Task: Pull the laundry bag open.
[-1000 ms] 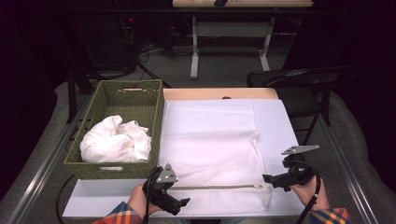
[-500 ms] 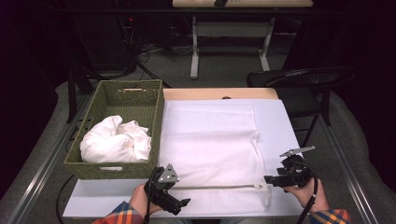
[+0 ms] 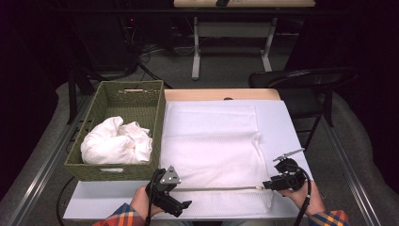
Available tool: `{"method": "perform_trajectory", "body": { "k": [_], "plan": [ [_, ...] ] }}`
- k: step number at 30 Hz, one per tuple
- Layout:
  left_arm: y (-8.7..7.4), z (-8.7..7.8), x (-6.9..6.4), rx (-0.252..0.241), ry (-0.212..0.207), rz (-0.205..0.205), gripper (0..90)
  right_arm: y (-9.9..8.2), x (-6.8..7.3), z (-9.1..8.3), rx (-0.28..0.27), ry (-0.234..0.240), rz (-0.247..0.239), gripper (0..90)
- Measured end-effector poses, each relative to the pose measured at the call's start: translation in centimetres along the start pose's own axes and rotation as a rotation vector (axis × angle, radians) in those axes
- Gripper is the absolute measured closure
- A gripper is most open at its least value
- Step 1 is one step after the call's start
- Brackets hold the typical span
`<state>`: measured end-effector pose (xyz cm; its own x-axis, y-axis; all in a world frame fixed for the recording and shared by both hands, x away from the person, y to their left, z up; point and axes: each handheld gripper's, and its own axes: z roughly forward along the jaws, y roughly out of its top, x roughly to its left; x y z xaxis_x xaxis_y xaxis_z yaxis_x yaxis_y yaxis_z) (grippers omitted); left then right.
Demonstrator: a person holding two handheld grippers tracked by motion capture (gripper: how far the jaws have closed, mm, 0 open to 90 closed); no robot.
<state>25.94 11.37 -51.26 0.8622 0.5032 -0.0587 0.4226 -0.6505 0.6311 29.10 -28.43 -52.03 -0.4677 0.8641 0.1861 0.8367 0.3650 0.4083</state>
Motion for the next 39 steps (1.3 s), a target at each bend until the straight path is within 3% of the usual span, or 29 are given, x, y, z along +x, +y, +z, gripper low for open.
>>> {"method": "perform_trajectory", "body": {
  "k": [2, 8, 10, 12, 17, 22, 32, 35, 37, 39],
  "plan": [
    [0.0, 0.0, 0.0, 0.0, -0.001, 0.0, 0.2, 0.1, 0.2, 0.2, 0.02, -0.004, 0.016, 56.4],
    [0.0, 0.1, 0.1, 0.003, 0.0, -0.003, 0.3, 0.1, 0.4, 0.7, 0.051, -0.038, 0.007, 61.7],
    [0.0, 0.2, 0.0, 0.004, -0.004, -0.003, 0.2, 0.1, 0.8, 0.8, 0.057, -0.055, -0.009, 62.2],
    [0.0, 0.3, 0.0, 0.005, -0.003, -0.002, 0.2, 0.1, 1.5, 1.2, 0.077, -0.108, -0.064, 63.8],
    [0.0, 0.3, 0.0, 0.007, 0.005, -0.004, 0.2, 0.1, 2.0, 1.3, 0.086, -0.144, -0.085, 69.7],
    [0.0, 0.4, 0.1, 0.014, 0.008, -0.002, 0.2, 0.1, 2.0, 1.4, 0.083, -0.133, -0.072, 75.3],
    [0.3, 0.8, 0.2, 0.011, -0.006, -0.01, 0.0, 0.1, 1.2, 1.3, 0.061, -0.049, -0.017, 85.9],
    [0.6, 1.0, 0.1, 0.008, -0.022, -0.008, 0.0, 0.2, 1.1, 1.0, 0.045, -0.035, -0.017, 86.1],
    [0.9, 1.3, 0.0, 0.008, -0.035, -0.004, 0.0, 0.2, 1.1, 0.6, 0.022, -0.039, -0.053, 86.1],
    [1.0, 1.5, -0.1, 0.006, -0.034, -0.002, 0.0, 0.2, 1.2, 0.5, 0.01, -0.038, -0.051, 86.0]
  ]
}}
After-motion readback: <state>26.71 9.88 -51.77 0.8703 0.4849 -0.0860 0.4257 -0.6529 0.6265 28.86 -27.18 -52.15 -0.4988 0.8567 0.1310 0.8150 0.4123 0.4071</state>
